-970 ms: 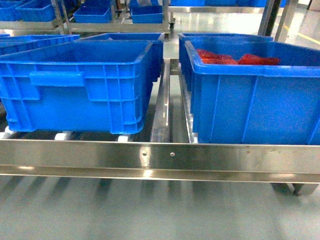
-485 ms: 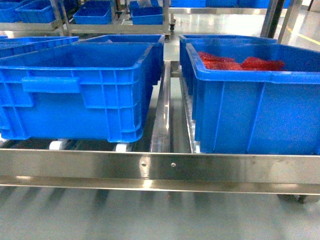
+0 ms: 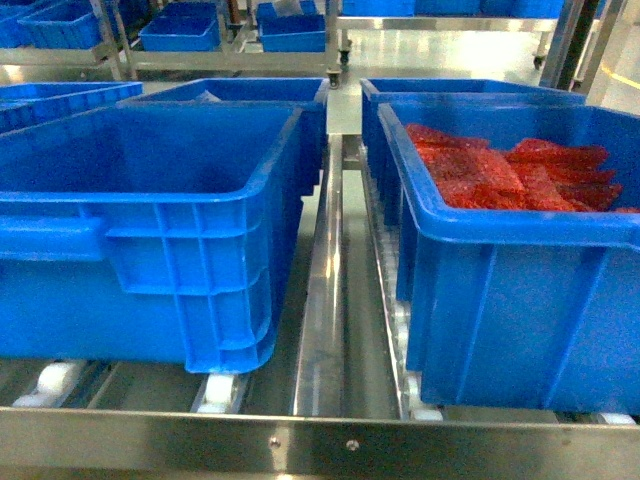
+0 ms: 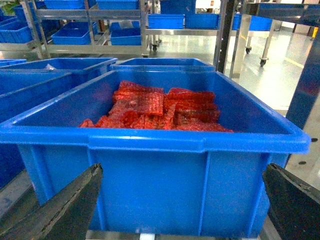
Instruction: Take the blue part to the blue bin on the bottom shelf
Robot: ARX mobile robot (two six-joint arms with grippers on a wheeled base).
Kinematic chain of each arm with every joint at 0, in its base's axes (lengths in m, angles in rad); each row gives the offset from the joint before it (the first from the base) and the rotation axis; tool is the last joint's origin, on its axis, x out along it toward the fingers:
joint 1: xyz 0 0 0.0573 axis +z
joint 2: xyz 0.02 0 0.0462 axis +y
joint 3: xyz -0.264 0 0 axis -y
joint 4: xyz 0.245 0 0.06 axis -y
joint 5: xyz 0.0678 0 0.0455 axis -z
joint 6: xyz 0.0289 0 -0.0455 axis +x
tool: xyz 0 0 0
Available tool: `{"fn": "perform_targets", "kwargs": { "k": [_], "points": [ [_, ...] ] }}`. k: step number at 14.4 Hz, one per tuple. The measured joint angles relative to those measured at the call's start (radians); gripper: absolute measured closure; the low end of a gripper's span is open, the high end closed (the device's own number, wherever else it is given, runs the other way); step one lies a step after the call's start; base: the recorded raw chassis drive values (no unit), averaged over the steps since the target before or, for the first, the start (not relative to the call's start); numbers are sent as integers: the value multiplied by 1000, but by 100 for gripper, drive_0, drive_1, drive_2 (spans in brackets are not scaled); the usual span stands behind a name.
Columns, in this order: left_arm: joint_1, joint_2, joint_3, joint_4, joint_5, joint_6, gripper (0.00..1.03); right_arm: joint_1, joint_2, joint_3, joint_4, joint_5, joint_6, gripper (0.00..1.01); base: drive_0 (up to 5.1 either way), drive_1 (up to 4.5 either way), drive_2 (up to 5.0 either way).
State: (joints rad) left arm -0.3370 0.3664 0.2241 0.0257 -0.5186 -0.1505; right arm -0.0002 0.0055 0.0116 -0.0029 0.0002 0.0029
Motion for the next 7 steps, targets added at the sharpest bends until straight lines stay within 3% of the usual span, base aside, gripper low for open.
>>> {"fn": "perform_targets", "kwargs": {
  "k": [7],
  "points": [
    [0,1,0,2,2,0,60,0,0,0,-3,-1,0,3,5,410,-399]
  ]
}}
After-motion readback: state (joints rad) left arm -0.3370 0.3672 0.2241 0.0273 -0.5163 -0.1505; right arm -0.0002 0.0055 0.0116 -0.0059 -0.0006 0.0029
